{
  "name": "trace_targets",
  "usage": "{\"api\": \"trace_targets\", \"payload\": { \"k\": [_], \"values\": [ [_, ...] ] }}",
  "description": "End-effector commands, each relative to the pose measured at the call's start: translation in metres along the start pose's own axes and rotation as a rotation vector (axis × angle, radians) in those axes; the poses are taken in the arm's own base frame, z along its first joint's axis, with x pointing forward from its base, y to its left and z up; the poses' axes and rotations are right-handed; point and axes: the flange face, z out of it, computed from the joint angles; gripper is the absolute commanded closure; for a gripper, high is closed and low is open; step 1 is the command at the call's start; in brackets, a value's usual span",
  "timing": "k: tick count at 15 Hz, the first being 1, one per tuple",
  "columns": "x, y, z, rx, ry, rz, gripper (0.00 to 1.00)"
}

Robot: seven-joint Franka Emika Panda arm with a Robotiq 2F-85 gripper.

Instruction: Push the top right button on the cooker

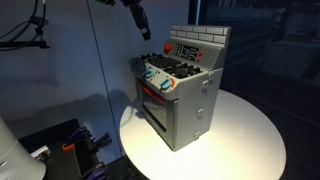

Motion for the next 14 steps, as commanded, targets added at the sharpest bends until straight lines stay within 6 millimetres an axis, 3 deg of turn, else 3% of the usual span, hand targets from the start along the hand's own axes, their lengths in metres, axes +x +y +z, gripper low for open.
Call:
{"api": "trace_targets", "payload": {
  "k": [1,7,14],
  "values": [
    [0.024,0.003,0.006,0.005,0.018,0.032,0.0],
    [0.056,0.011,0.037,0.003,0.038,0.058,0.0],
    [0.096,0.007,0.07,0.01,0.081,0.069,0.0]
  ]
}}
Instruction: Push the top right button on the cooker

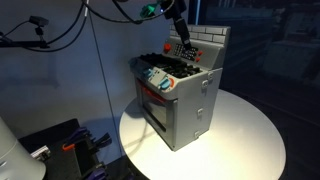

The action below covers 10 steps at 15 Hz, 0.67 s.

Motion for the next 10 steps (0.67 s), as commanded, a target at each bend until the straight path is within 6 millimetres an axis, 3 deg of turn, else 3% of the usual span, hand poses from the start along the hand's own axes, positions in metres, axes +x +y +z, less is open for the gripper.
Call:
{"api": "trace_targets", "payload": {
  "k": [1,4,10],
  "values": [
    [0.001,-0.001,-0.002,0.002,0.001,-0.001,0.0],
    [0.001,-0.003,-0.003,0.004,0.002,-0.003,0.0],
    [0.015,0.001,0.02,0.002,0.007,0.036,0.0]
  ]
}}
